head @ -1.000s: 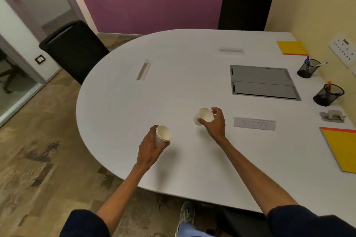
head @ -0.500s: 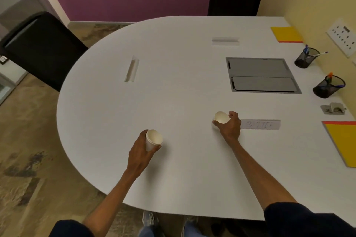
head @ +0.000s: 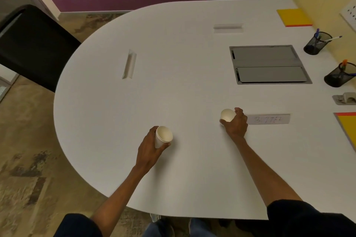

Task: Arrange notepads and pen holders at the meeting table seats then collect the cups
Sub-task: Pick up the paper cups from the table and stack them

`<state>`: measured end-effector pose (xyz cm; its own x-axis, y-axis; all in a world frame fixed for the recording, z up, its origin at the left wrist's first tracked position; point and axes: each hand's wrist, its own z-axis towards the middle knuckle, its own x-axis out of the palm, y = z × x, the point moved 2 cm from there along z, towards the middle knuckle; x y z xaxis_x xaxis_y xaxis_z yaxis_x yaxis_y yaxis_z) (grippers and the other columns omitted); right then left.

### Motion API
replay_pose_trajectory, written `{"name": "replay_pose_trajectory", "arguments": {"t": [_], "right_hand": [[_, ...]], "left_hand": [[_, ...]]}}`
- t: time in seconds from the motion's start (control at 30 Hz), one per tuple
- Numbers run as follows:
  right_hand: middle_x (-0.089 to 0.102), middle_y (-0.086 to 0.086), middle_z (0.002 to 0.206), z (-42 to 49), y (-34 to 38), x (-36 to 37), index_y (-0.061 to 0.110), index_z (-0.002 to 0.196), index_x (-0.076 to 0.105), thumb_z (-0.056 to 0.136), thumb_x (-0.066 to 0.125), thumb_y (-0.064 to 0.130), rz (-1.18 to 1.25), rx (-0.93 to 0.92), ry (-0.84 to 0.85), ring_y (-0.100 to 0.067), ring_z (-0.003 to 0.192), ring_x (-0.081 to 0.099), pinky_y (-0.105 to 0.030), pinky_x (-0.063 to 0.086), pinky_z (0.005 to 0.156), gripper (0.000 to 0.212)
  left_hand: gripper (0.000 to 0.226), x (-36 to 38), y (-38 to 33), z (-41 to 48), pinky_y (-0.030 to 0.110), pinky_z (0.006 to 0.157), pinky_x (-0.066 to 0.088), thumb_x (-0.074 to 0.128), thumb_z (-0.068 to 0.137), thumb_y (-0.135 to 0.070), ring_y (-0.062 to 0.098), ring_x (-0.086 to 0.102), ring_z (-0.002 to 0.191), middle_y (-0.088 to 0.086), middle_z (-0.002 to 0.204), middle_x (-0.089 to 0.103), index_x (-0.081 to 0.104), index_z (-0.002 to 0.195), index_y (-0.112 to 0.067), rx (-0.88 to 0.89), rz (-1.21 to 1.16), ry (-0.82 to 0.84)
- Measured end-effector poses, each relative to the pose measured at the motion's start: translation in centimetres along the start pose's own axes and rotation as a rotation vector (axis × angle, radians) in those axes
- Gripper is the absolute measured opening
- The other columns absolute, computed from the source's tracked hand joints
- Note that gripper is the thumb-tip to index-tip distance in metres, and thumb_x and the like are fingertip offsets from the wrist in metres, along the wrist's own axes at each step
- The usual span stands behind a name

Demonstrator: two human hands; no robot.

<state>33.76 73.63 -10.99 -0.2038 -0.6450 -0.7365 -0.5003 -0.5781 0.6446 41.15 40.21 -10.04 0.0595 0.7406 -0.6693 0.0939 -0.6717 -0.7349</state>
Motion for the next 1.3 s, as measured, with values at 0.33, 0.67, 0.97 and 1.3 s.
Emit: {"name": "replay_pose_trajectory", "arguments": {"t": [0.33,0.67,0.97,1.3], "right_hand": [[0.044,-0.010,0.144,-1.5,1.5,0.5,0.006,0.139,0.044,0.071,0.084,0.031,-0.119,-0.143,-0.026,-0.027,0.138,0.033,-0.047,0.035,0.107,0.083],[0.055,0.005,0.129,-8.9,9.9,7.4,0.020,0.123,0.057,0.083,0.074,0.039,0.200,-0.514,0.436,-0.013,0.116,0.054,-0.031,0.045,0.098,0.047],[0.063,0.006,0.123,-14.9,16.6,13.2,0.025,0.132,0.054,0.080,0.074,0.051,0.328,-0.503,0.992,-0.013,0.115,0.059,-0.032,0.052,0.098,0.061],[0.070,0.006,0.110,-21.6,21.4,18.3,0.025,0.117,0.063,0.064,0.088,0.044,0.256,-0.585,1.127,-0.010,0.104,0.066,-0.031,0.055,0.093,0.061]], "left_hand": [[0.065,0.8,-0.6,0.4,0.028,0.083,0.047,0.074,0.076,-0.054,0.010,0.057,0.110,-0.022,0.124,0.056,0.040,0.130,-0.039,-0.040,0.007,-0.025],[0.074,-2.1,-1.7,-0.3,0.032,0.091,0.046,0.078,0.070,-0.055,0.014,0.048,0.120,-0.014,0.128,0.056,0.044,0.133,-0.039,-0.085,0.069,-0.169],[0.073,-7.2,-0.2,-3.2,0.029,0.082,0.045,0.074,0.071,-0.057,0.014,0.048,0.115,-0.014,0.126,0.055,0.043,0.134,-0.038,-0.168,0.104,-0.354],[0.075,-13.1,5.8,-8.7,0.036,0.085,0.050,0.077,0.065,-0.057,0.016,0.055,0.106,-0.009,0.116,0.061,0.046,0.130,-0.037,-0.285,0.079,-0.462]]}}
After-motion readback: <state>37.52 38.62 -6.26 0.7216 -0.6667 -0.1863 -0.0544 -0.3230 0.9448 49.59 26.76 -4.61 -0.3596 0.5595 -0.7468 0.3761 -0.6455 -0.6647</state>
